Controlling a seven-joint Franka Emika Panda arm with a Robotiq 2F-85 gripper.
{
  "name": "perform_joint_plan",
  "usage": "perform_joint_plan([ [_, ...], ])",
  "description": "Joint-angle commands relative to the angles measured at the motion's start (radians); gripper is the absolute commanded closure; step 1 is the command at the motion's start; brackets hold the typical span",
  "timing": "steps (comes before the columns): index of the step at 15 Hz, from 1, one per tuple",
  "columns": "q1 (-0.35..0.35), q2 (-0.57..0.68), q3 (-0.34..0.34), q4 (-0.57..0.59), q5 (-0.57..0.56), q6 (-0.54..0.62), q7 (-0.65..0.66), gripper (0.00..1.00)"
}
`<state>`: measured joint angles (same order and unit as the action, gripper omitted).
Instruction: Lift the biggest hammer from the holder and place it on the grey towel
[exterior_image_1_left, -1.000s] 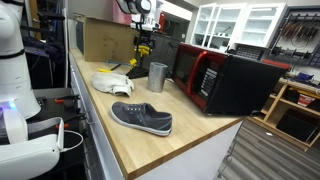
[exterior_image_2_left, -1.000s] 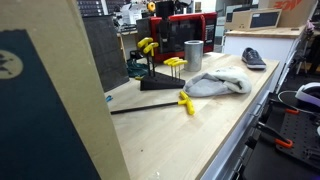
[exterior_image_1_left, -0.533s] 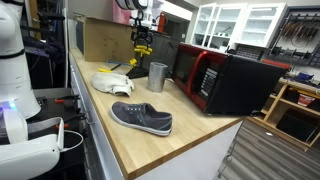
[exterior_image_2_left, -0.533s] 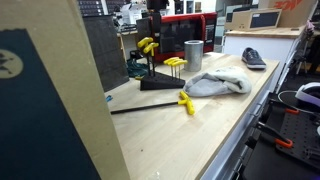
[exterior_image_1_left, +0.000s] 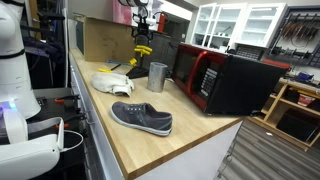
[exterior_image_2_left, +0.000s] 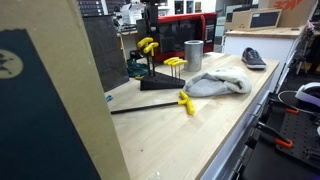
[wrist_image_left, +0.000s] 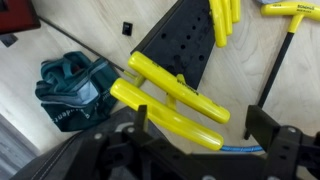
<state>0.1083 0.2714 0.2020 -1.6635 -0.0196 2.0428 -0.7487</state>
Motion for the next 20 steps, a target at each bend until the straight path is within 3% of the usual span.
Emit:
perform_joint_plan([
  [1,0.003,0.061,0.005,0.117,-0.005,-0.070,-0.107,0.00],
  [8,-0.004,0.174,0.014,0.299,0.022,-0.239,-0.303,0.00],
  [20,0.096,0.382,-0.001,0.594,-0.129,-0.400,-0.458,0.00],
])
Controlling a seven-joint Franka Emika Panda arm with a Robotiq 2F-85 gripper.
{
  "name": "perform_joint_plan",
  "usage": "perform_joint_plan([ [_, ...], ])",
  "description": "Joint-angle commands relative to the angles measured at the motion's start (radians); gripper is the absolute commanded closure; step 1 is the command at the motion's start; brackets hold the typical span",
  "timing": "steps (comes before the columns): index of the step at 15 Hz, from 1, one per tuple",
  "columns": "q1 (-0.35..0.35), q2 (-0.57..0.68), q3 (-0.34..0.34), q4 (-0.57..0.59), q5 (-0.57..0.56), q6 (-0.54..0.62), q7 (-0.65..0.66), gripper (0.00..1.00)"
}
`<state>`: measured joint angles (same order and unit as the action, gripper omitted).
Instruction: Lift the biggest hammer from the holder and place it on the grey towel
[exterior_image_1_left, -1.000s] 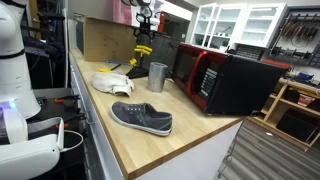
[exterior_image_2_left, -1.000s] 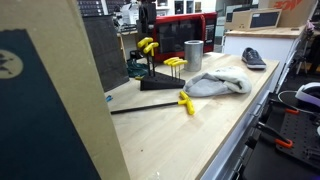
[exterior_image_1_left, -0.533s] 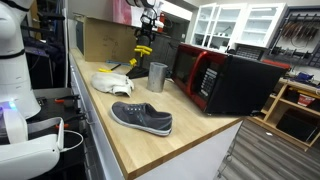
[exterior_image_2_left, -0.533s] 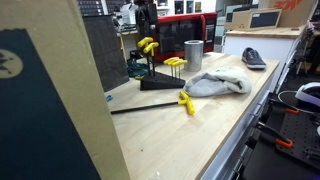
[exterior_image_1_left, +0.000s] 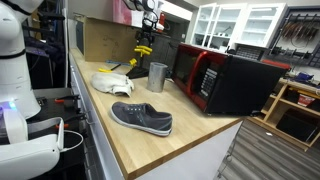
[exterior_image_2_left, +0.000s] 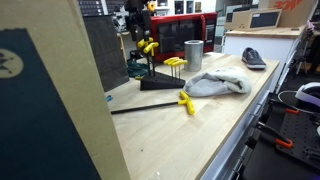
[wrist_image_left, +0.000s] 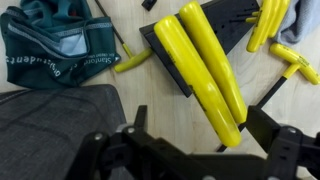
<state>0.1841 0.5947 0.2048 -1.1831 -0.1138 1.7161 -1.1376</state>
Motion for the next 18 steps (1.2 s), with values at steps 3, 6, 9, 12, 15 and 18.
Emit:
perform_joint_plan([
  [3,0.021,0.081,-0.005,0.162,-0.045,-0.133,-0.122,0.00],
  [6,0.007,0.089,-0.004,0.181,-0.046,-0.173,-0.163,0.00],
  [9,-0.002,0.095,-0.006,0.187,-0.046,-0.184,-0.182,0.07],
  [12,-0.004,0.098,-0.005,0.178,-0.044,-0.173,-0.178,0.42],
  [15,0.002,0.100,0.000,0.172,-0.038,-0.161,-0.164,0.64],
  [18,0.006,0.091,0.002,0.173,-0.037,-0.165,-0.164,0.86],
])
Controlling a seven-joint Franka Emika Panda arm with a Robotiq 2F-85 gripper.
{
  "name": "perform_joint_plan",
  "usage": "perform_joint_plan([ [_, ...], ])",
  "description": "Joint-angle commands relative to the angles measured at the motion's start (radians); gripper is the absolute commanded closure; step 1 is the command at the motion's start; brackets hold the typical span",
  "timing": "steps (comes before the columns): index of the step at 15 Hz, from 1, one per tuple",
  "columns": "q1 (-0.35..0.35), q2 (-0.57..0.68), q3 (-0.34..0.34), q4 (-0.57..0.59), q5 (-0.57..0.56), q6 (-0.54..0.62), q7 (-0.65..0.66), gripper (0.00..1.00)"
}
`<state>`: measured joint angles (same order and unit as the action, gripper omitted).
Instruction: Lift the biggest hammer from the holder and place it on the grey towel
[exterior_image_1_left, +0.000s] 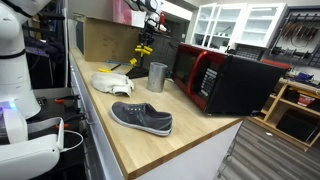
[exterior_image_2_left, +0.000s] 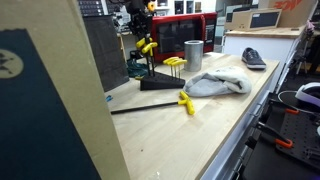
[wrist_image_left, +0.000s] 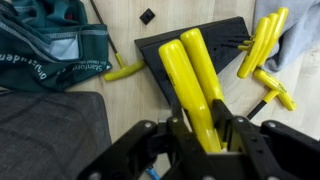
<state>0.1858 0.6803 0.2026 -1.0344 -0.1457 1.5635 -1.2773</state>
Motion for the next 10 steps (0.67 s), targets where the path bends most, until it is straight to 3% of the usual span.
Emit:
perform_joint_plan([
  [1,0.005,0.002,0.005,0.021,-0.005,-0.011,-0.025,0.94],
  [10,0.005,-0.070,-0.001,-0.065,-0.018,0.050,-0.002,0.94],
])
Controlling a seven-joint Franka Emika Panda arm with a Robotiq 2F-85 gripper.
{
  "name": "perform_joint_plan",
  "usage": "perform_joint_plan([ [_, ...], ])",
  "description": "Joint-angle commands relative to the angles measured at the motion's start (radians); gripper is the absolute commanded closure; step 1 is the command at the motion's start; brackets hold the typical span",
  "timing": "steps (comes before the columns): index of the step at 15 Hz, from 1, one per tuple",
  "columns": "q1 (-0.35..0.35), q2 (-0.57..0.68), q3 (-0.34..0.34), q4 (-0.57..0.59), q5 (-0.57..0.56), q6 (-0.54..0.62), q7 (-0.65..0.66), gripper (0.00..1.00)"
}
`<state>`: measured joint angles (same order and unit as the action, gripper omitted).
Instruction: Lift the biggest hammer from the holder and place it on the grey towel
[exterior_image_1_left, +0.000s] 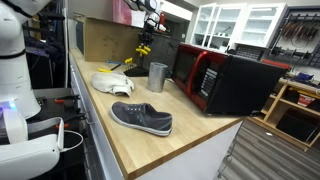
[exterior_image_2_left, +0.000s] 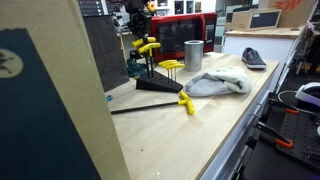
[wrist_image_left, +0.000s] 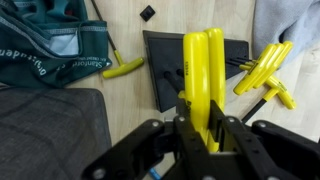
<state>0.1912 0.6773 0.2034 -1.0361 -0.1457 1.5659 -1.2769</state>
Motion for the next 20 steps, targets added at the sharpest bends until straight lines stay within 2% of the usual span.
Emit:
perform_joint_plan([
  [1,-0.002,-0.080,0.000,-0.079,-0.015,0.063,0.000,0.94],
  [11,-0.008,-0.211,0.005,-0.265,-0.008,0.187,-0.010,0.94],
  [20,-0.008,-0.293,-0.011,-0.374,-0.022,0.307,0.022,0.94],
])
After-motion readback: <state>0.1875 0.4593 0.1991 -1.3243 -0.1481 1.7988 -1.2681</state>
